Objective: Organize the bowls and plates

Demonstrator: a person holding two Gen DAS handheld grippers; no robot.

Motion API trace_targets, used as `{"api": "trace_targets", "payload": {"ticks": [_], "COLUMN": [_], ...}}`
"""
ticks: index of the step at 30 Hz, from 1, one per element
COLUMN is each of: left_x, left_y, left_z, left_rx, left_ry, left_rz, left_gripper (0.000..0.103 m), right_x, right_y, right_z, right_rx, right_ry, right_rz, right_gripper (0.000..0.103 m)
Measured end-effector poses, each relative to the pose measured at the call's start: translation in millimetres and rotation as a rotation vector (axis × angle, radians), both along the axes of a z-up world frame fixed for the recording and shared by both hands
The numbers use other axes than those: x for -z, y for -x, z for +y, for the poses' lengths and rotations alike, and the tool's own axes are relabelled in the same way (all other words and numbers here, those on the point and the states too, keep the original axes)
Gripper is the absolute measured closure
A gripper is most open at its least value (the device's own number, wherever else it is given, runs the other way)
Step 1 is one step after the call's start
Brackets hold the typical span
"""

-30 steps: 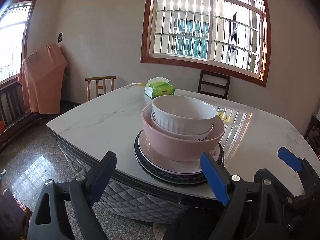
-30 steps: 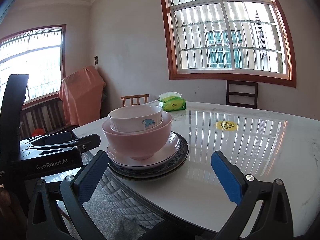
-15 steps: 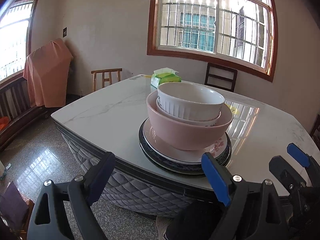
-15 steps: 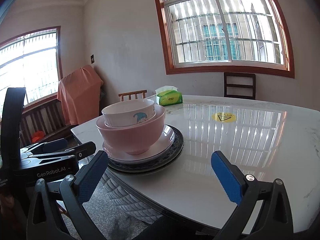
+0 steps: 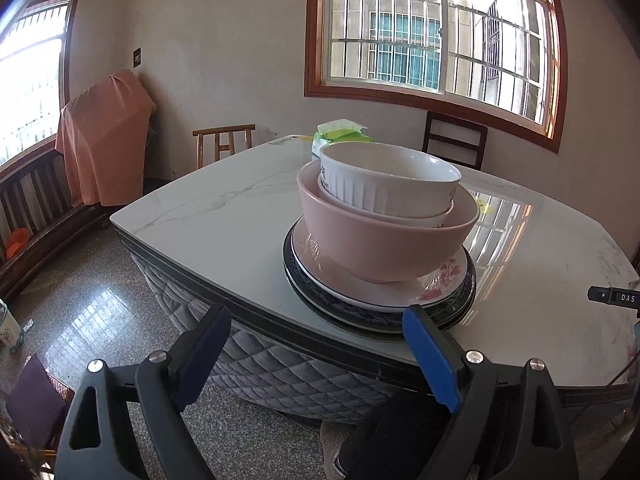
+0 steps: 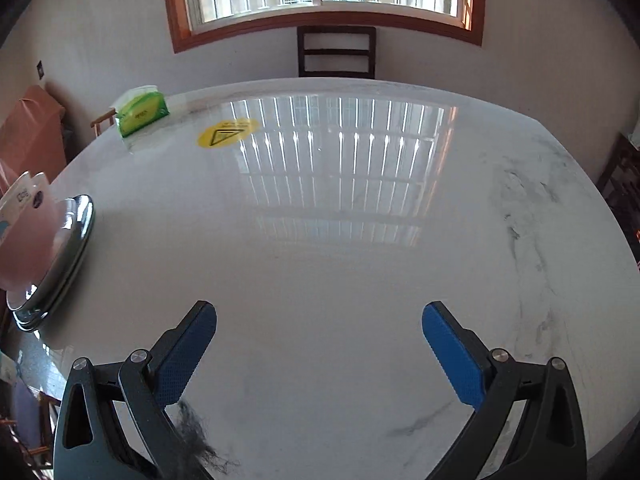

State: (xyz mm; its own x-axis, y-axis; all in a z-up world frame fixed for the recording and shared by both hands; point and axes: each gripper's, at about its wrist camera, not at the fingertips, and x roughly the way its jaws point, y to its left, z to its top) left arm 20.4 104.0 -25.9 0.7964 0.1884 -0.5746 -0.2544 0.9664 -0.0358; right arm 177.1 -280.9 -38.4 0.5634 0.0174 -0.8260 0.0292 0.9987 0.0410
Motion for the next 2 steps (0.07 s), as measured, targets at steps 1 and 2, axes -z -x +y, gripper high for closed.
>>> {"api": "trace_targets", "payload": {"ticks": [1, 2], "left_x": [1, 1], "left_y": [0, -2], "left_z": [-2, -3], "left_rx": [0.011, 0.014], "left_ry": [0.007, 0.011], "left_rz": [0.013, 0.028], "left_gripper": [0.013, 0.013], "right_x": [5, 9], "right_y": [-6, -11], "right_z": [-14, -25], "right_rx": [0.03, 0.05], "right_ry": [0.024, 0.047], "right_rz": [0.027, 0.042], "right_gripper": [0.001, 0.001]}}
